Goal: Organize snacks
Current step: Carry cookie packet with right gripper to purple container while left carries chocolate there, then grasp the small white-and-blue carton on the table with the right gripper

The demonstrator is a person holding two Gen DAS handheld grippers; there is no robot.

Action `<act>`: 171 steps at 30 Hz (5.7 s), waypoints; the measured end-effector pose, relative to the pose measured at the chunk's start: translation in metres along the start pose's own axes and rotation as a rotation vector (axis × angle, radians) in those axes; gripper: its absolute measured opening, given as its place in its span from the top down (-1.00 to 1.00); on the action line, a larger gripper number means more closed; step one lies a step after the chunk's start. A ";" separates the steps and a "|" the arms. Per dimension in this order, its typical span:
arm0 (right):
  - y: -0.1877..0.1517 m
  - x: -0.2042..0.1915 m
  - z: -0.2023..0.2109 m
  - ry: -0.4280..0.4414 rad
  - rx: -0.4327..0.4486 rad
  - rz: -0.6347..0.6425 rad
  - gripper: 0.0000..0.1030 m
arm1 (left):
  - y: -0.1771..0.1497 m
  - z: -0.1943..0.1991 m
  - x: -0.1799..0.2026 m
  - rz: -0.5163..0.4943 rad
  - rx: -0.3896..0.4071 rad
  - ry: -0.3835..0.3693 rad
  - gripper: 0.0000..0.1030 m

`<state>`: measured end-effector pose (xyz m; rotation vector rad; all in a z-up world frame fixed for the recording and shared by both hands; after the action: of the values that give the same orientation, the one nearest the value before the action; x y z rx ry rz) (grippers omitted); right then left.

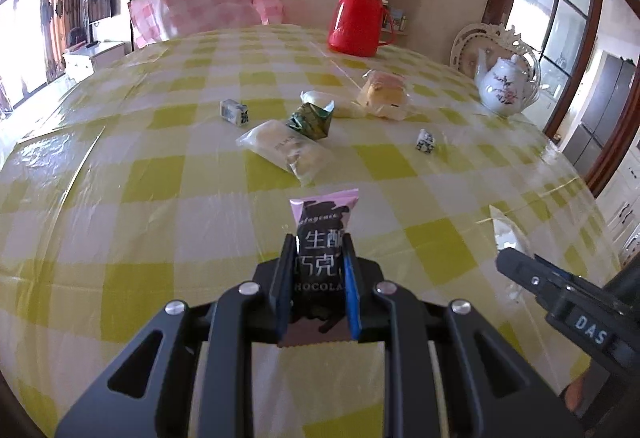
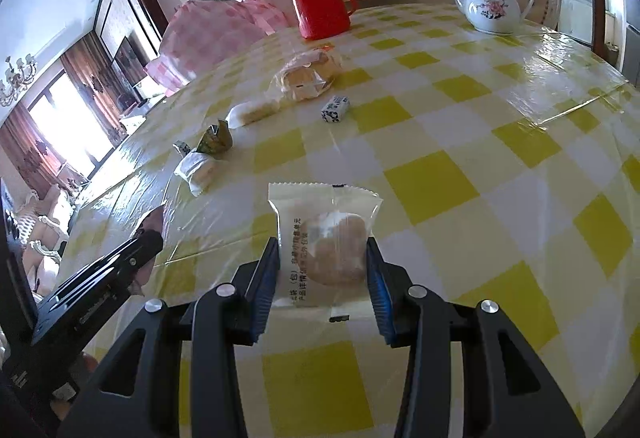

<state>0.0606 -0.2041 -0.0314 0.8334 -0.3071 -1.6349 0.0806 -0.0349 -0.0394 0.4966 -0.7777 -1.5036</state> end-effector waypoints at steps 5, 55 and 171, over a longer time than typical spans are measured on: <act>-0.009 -0.005 0.009 0.008 0.009 0.008 0.19 | -0.006 0.009 0.002 0.010 0.004 -0.020 0.57; -0.141 -0.176 0.059 0.282 -0.119 0.188 0.18 | -0.115 0.203 -0.121 0.023 0.079 0.095 0.55; 0.032 0.033 -0.027 0.030 -0.023 -0.004 0.60 | 0.109 -0.105 -0.010 -0.223 0.024 0.209 -0.97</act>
<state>0.1017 -0.2366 -0.0419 0.8412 -0.2649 -1.6255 0.2321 -0.0390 -0.0328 0.7659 -0.5917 -1.6177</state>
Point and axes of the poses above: each gripper's, at about its wrist camera, not at the fingertips, and z roughly against the way its jaws point, x to its right, y to its top, the point moved 10 cm from there along -z, roughly the way its jaws point, and after that the axes turned 1 degree about -z, right-handed, at the moved point
